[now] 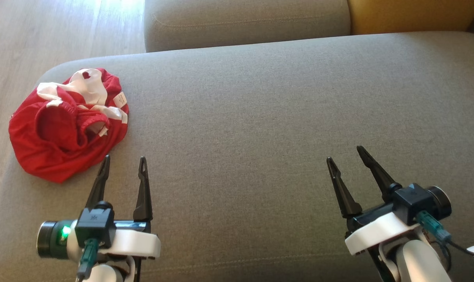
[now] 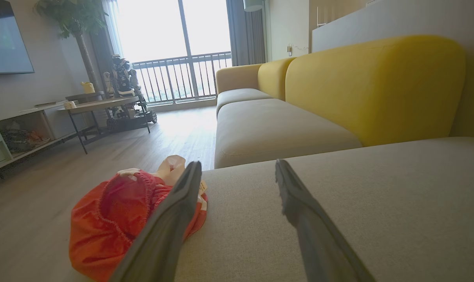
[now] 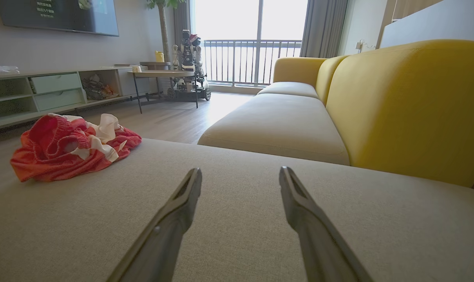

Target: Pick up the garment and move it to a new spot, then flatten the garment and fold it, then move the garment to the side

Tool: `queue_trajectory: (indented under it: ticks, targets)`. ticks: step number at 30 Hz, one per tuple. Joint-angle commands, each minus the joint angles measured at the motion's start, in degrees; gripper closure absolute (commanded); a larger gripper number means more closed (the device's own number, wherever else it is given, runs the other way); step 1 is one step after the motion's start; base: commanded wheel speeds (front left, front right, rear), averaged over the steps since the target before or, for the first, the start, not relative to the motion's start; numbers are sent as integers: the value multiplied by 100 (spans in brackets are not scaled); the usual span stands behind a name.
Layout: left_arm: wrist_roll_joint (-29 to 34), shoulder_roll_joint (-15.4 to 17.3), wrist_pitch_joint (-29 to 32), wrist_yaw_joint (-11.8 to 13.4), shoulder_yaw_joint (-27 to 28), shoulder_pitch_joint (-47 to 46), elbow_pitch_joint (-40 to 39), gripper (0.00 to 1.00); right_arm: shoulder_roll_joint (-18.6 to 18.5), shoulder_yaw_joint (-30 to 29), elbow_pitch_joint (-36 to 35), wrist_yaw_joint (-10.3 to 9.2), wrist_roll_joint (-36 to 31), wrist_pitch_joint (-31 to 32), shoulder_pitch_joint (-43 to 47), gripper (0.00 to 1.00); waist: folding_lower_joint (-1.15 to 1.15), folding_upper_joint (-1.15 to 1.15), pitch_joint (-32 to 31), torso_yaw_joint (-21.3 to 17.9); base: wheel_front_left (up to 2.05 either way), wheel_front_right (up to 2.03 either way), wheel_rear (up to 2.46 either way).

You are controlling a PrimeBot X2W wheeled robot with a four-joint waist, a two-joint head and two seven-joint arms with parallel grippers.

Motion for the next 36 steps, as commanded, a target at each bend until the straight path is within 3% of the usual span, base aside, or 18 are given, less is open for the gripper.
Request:
queue_trajectory:
  ticks: [1,17,36]
  targets:
    - [81,78,-70,42,186,-185,-217,0,-63,147,-238,-1,-76,-62,-285,0,0,0,-3,3,0,0,0]
    - [-58,-114,-70,-198,354,-91,149,0,-63,148,-234,-1,-207,-62,-173,0,0,0,-25,290,0,0,0]
    - [11,-231,-70,-317,633,72,140,0,-63,276,-241,-1,-160,-62,0,0,0,0,-173,1551,0,0,0]
